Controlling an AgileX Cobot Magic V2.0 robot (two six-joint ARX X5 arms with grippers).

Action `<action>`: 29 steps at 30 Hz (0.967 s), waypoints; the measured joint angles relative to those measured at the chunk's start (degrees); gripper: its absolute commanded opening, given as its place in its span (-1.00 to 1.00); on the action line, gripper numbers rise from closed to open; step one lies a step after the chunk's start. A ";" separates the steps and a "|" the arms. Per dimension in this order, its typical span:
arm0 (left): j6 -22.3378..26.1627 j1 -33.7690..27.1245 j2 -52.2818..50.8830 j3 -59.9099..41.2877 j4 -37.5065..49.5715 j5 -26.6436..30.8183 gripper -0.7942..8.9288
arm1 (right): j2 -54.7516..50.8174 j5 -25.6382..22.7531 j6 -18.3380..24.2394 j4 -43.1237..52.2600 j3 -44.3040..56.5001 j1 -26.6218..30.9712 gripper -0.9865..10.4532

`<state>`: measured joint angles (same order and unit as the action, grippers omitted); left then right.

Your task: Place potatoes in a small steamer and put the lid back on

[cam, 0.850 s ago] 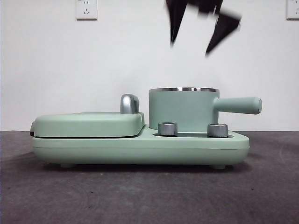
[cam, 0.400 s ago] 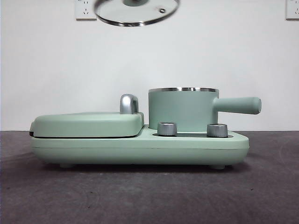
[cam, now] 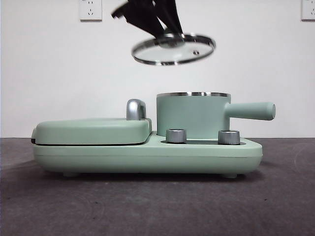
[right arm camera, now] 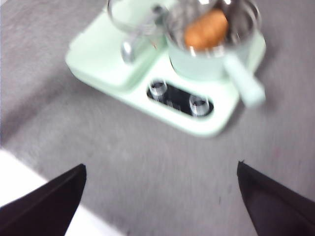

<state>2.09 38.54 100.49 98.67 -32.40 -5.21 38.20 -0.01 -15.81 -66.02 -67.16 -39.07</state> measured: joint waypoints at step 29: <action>0.02 1.09 18.18 14.43 0.07 3.85 -0.80 | -16.96 -0.02 -8.26 3.26 12.24 0.00 0.02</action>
<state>2.11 39.64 118.67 113.10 -32.34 -1.37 21.23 -0.03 -24.08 -62.76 -54.92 -39.07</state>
